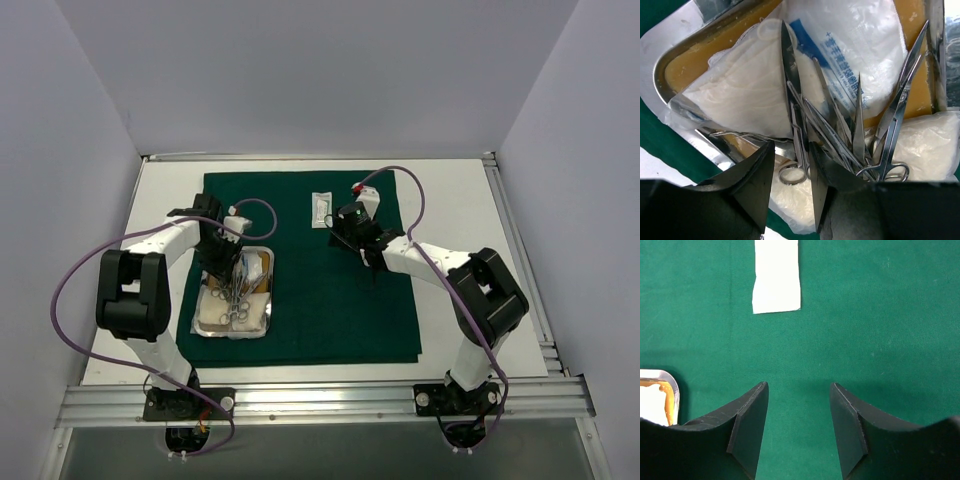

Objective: Open and lay out the surgical kit
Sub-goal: Pick up the medical item from the container, then place the medical item in the surgical kit, then pick up the medical item from the container.

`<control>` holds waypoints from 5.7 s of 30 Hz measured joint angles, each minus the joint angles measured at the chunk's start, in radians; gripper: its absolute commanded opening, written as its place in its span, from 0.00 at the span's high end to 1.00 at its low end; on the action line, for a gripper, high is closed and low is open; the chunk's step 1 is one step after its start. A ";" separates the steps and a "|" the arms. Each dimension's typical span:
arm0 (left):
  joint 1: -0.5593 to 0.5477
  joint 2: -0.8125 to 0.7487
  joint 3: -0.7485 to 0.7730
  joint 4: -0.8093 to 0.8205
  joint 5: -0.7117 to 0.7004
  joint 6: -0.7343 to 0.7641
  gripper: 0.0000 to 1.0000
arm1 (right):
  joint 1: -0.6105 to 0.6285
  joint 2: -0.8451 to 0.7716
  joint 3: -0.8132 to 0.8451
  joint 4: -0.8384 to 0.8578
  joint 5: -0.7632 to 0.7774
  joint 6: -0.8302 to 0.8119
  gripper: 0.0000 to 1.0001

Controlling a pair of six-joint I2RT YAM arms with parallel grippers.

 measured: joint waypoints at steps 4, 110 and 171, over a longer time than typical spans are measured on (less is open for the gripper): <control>-0.019 0.014 0.000 0.018 -0.023 -0.001 0.61 | 0.000 0.000 0.000 0.000 0.000 0.000 0.52; -0.468 0.068 0.431 0.024 -0.238 -0.698 0.51 | -0.053 -0.556 -0.282 -0.081 0.011 0.050 0.48; 0.116 -0.255 -0.017 -0.022 -0.032 -0.144 0.64 | 0.379 0.279 0.158 0.210 -0.296 0.369 0.67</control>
